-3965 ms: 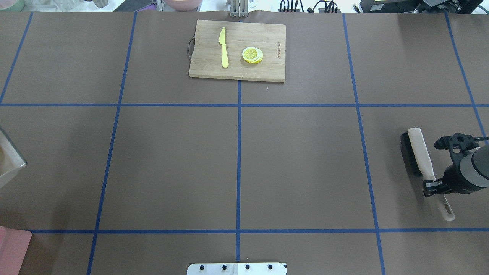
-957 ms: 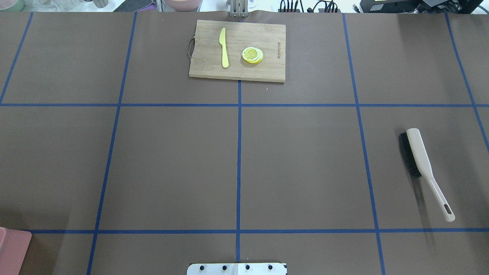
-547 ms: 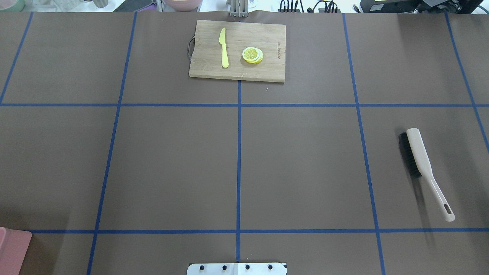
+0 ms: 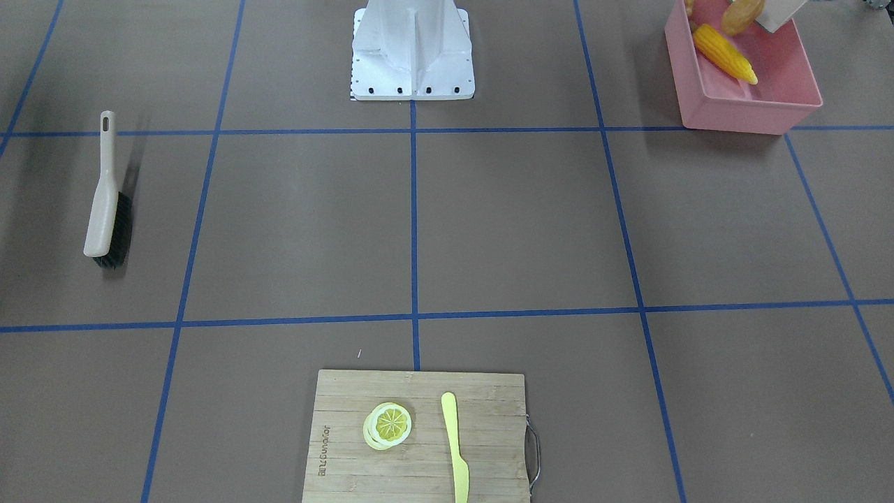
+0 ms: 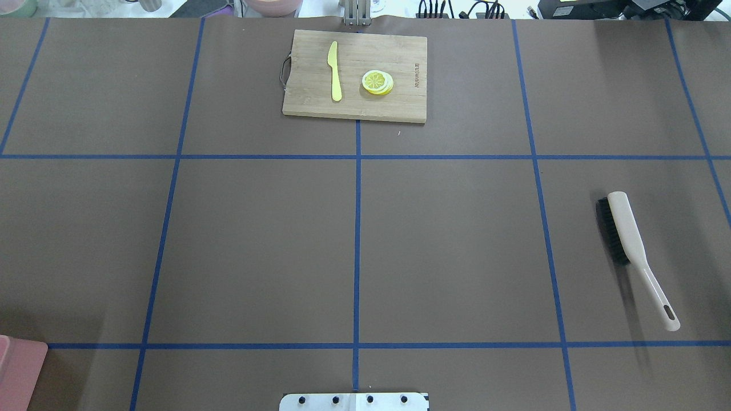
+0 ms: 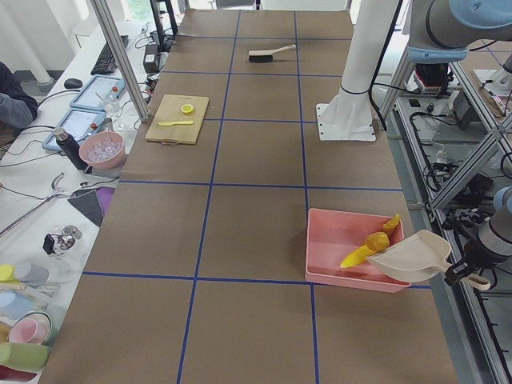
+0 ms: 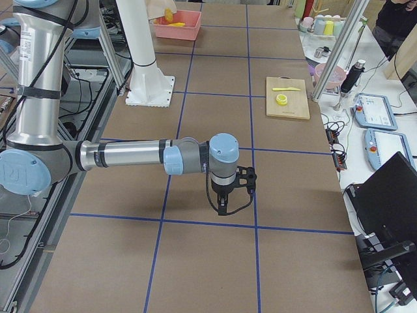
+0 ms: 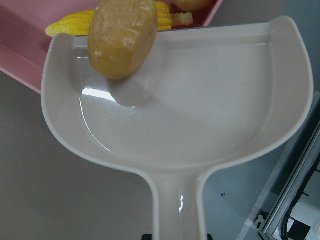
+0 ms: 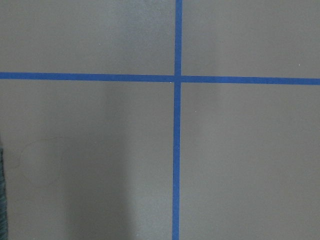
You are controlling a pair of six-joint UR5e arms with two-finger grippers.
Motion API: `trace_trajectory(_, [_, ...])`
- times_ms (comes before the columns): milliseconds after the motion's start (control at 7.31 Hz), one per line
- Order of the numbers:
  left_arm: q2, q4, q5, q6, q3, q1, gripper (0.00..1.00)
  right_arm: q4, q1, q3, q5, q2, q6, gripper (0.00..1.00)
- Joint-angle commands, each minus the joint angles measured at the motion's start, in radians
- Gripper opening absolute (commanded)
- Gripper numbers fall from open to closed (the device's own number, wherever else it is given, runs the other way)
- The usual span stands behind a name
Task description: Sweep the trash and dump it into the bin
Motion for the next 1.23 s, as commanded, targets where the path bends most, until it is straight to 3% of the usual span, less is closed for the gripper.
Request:
trace_trajectory(0, [0.0,-0.001,0.064,-0.024,-0.029,-0.013,0.0,0.0,0.001,0.001,0.002,0.001,0.0,1.0])
trace_trajectory(410, [-0.001,-0.032,0.034,-0.067,-0.032,-0.054,0.0,0.0,0.001,-0.005,0.002,-0.002,-0.003,1.0])
trace_trajectory(820, [-0.003,-0.096,-0.184,-0.192,-0.032,-0.101,0.0,0.0,0.001,-0.003,0.002,-0.01,-0.007,1.0])
trace_trajectory(1094, [-0.038,-0.107,-0.256,-0.202,-0.032,-0.108,0.0,0.0,0.001,0.0,0.002,-0.008,-0.006,1.0])
